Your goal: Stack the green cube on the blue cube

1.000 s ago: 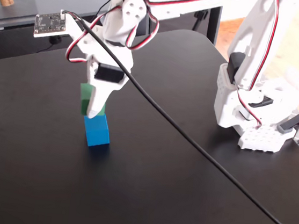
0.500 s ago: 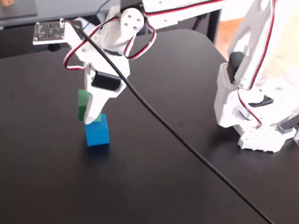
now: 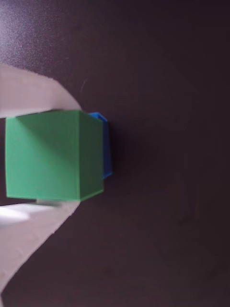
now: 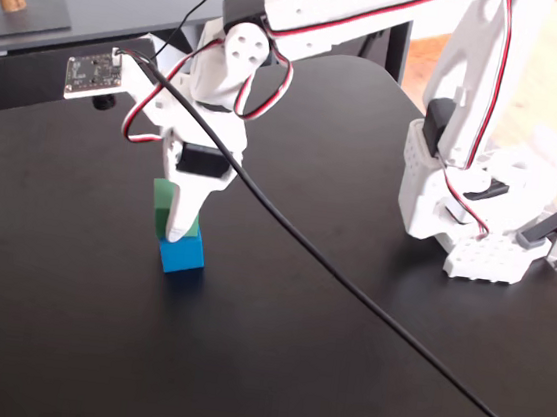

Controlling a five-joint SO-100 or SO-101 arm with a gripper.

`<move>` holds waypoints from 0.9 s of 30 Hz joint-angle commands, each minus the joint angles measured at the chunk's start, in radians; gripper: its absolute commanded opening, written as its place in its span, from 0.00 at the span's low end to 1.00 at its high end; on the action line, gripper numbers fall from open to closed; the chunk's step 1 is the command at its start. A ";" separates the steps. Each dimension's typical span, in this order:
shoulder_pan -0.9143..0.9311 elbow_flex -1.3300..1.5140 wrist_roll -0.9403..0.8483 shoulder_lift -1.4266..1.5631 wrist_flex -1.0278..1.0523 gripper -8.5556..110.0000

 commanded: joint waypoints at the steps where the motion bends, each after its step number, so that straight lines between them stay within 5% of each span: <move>1: -0.003 -0.054 0.003 0.014 0.003 0.07; 9: -0.009 -0.043 0.017 0.014 -0.008 0.08; 17: -0.003 0.000 -0.017 0.017 -0.064 0.27; 27: 0.005 0.012 -0.043 0.017 -0.084 0.28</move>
